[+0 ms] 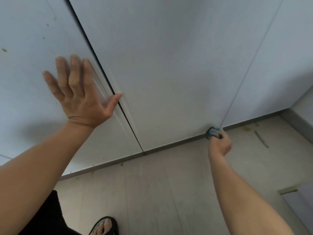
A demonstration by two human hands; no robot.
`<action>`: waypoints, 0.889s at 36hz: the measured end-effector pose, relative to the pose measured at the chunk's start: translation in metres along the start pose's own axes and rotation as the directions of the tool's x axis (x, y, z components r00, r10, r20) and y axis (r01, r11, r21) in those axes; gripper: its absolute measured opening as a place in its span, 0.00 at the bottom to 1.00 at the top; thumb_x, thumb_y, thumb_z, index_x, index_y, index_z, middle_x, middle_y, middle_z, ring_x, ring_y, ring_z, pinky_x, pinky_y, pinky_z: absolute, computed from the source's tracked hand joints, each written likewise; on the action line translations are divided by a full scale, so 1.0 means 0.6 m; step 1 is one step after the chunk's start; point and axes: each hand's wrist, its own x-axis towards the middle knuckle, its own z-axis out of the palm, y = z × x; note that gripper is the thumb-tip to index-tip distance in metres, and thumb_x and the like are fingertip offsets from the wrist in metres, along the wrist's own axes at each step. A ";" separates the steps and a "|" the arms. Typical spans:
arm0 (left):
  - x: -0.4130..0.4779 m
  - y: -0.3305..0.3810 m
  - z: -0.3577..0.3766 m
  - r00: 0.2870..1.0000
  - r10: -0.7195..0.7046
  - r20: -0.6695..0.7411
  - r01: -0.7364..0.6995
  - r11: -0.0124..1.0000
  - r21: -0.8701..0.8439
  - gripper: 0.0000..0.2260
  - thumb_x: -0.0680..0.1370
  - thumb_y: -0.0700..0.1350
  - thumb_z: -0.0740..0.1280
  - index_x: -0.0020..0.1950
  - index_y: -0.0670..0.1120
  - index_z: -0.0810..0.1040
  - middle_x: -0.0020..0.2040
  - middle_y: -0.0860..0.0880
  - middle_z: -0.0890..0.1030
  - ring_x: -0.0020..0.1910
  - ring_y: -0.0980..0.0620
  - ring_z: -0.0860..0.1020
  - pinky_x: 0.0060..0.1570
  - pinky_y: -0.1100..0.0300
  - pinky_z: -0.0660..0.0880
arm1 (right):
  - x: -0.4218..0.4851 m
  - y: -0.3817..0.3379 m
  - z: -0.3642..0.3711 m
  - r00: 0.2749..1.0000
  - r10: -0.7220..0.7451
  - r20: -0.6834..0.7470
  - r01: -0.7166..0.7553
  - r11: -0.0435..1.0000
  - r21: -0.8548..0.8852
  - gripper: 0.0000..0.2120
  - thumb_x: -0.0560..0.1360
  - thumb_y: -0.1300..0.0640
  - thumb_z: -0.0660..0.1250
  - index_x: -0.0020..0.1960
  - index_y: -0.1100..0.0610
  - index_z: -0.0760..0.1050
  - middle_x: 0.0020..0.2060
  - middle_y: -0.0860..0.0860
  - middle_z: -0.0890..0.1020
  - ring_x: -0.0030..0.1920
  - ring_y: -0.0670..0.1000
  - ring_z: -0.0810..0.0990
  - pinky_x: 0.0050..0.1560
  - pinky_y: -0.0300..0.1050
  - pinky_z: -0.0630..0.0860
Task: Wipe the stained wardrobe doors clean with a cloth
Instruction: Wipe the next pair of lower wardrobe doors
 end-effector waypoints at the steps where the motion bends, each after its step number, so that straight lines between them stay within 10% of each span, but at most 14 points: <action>1: 0.001 -0.001 -0.001 1.000 -0.001 0.000 0.001 1.000 0.004 0.47 0.75 0.68 0.70 0.80 0.35 0.63 0.78 0.38 0.60 0.75 0.28 0.60 0.81 0.44 0.37 | 0.036 -0.005 -0.012 0.998 0.008 -0.069 -0.008 1.000 0.005 0.11 0.72 0.68 0.68 0.53 0.64 0.83 0.49 0.58 0.84 0.51 0.58 0.82 0.50 0.33 0.73; 4: 0.003 0.000 -0.005 1.000 0.008 0.006 -0.008 1.000 0.015 0.46 0.76 0.68 0.70 0.79 0.34 0.64 0.78 0.37 0.61 0.74 0.27 0.60 0.81 0.44 0.37 | 0.107 -0.016 -0.021 0.994 0.000 -0.110 -0.007 0.998 -0.062 0.13 0.71 0.65 0.67 0.54 0.60 0.84 0.51 0.59 0.85 0.54 0.60 0.83 0.58 0.48 0.77; 13: 0.004 -0.001 -0.010 1.000 0.016 0.010 -0.016 1.000 0.006 0.46 0.75 0.67 0.72 0.79 0.34 0.63 0.75 0.31 0.66 0.74 0.26 0.59 0.80 0.44 0.37 | 0.050 0.002 0.065 0.995 0.031 -0.095 -0.043 0.991 -0.124 0.10 0.72 0.67 0.64 0.50 0.61 0.80 0.52 0.60 0.81 0.51 0.62 0.80 0.55 0.50 0.74; 20: 0.006 0.002 -0.011 1.000 0.001 0.017 -0.001 1.000 0.013 0.47 0.75 0.67 0.71 0.79 0.34 0.63 0.74 0.29 0.68 0.74 0.26 0.60 0.80 0.44 0.36 | -0.059 0.074 0.100 0.973 -0.103 0.204 0.137 0.978 -0.155 0.08 0.71 0.66 0.71 0.49 0.60 0.84 0.47 0.59 0.85 0.50 0.59 0.82 0.55 0.48 0.75; 26: 0.006 0.003 -0.006 1.000 -0.001 0.005 0.001 1.000 -0.003 0.46 0.76 0.68 0.69 0.79 0.34 0.63 0.74 0.30 0.68 0.74 0.26 0.60 0.80 0.43 0.38 | -0.007 0.042 0.052 0.996 0.013 -0.086 -0.017 0.999 -0.041 0.09 0.71 0.67 0.68 0.50 0.62 0.83 0.49 0.60 0.85 0.51 0.59 0.82 0.55 0.47 0.74; 32: 0.004 0.000 -0.002 1.000 -0.016 0.006 0.016 1.000 -0.019 0.46 0.75 0.68 0.69 0.79 0.35 0.63 0.77 0.36 0.62 0.74 0.27 0.60 0.80 0.43 0.38 | -0.062 -0.004 0.102 0.989 0.140 -0.040 -0.140 0.990 -0.012 0.09 0.73 0.68 0.66 0.50 0.64 0.82 0.48 0.59 0.84 0.49 0.58 0.81 0.48 0.41 0.70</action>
